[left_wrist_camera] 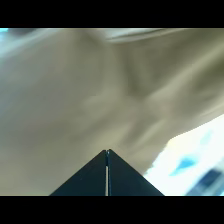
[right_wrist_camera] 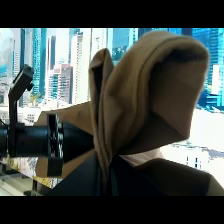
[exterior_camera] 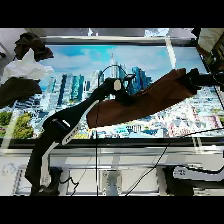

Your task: Fold the shirts.

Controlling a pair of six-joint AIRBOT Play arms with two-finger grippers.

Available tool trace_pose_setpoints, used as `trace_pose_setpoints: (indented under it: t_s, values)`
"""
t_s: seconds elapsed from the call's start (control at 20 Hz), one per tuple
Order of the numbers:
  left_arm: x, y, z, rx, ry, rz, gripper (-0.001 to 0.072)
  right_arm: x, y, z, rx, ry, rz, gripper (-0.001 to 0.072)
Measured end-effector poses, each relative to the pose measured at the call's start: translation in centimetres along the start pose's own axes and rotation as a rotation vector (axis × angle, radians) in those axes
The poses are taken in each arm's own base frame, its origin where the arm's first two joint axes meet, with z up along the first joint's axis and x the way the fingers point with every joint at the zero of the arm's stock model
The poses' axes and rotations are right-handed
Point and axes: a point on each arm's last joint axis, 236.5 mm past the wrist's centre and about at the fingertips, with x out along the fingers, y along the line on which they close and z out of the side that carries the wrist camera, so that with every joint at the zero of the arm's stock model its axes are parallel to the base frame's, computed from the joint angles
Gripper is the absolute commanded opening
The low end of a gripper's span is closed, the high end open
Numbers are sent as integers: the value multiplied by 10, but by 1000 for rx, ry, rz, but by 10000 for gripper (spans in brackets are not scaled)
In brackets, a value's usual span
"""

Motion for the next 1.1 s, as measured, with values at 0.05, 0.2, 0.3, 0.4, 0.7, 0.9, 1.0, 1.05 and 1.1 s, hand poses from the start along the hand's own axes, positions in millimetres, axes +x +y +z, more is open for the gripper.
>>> trace_pose_setpoints:
  t_s: [0.05,0.2,0.3,0.4,0.7,0.9,1.0,1.05,1.1]
  values:
    - [-12,18,2,17,4,64,13,6,8,-3,-19,17,6,28]
    - [-72,84,17,26,-35,295,12,39,41,-9,-101,56,18,28]
    - [-125,125,27,7,-84,435,12,69,76,-19,-178,83,46,27]
    - [-171,157,30,-33,-124,527,13,101,115,-34,-263,106,75,27]
    - [-259,206,22,-147,-196,651,13,197,225,-108,-407,164,192,28]
    - [-270,213,10,-167,-167,669,13,261,235,-178,-405,307,198,455]
    - [-272,214,6,-164,-152,671,13,276,228,-197,-402,354,183,452]
    - [-273,215,4,-168,-145,672,13,280,222,-199,-406,363,170,452]
    - [-273,215,3,-170,-140,674,13,280,216,-196,-409,361,153,447]
